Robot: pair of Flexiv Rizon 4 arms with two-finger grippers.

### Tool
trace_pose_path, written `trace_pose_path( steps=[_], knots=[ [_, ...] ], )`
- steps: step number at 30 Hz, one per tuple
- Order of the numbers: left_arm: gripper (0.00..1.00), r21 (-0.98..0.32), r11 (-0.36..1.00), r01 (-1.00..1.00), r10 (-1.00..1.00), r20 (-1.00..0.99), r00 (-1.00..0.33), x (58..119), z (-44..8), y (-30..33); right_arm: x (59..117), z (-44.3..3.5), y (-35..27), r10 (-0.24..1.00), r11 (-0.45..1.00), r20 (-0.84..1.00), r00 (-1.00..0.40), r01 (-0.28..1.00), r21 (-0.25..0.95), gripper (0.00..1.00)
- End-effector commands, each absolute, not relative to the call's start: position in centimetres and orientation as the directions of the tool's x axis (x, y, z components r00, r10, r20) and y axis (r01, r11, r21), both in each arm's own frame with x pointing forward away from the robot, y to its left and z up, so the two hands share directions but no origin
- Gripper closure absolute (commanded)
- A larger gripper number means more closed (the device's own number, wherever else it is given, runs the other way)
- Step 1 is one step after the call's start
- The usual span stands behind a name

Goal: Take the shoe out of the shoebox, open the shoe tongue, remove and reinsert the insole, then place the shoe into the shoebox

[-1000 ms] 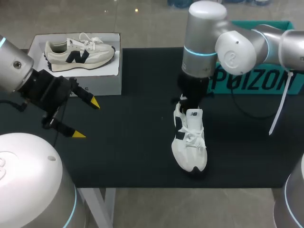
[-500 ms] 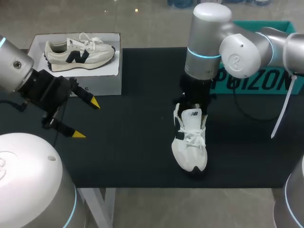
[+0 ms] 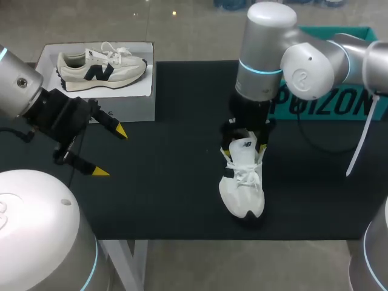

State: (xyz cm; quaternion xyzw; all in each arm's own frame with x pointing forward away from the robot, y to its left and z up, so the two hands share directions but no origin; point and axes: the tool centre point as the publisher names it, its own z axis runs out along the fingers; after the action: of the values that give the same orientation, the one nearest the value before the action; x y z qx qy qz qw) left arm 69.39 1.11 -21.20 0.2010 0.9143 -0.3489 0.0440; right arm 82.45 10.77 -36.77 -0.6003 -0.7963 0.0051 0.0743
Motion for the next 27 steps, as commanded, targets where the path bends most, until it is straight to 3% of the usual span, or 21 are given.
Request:
trace_pose_path(
  steps=[1,27],
  knots=[
    [0.0,-0.619,0.677,0.398,0.338,-0.219,-0.915,69.4,-21.2,1.1,82.3,-35.9,10.7,0.958,0.278,0.103,-0.269,0.957,-0.078,0.0],
    [0.0,-0.619,0.677,0.398,0.338,-0.219,-0.915,69.4,-21.2,1.1,80.5,-29.3,9.0,0.959,0.281,0.013,-0.282,0.959,0.041,0.0]
  ],
)
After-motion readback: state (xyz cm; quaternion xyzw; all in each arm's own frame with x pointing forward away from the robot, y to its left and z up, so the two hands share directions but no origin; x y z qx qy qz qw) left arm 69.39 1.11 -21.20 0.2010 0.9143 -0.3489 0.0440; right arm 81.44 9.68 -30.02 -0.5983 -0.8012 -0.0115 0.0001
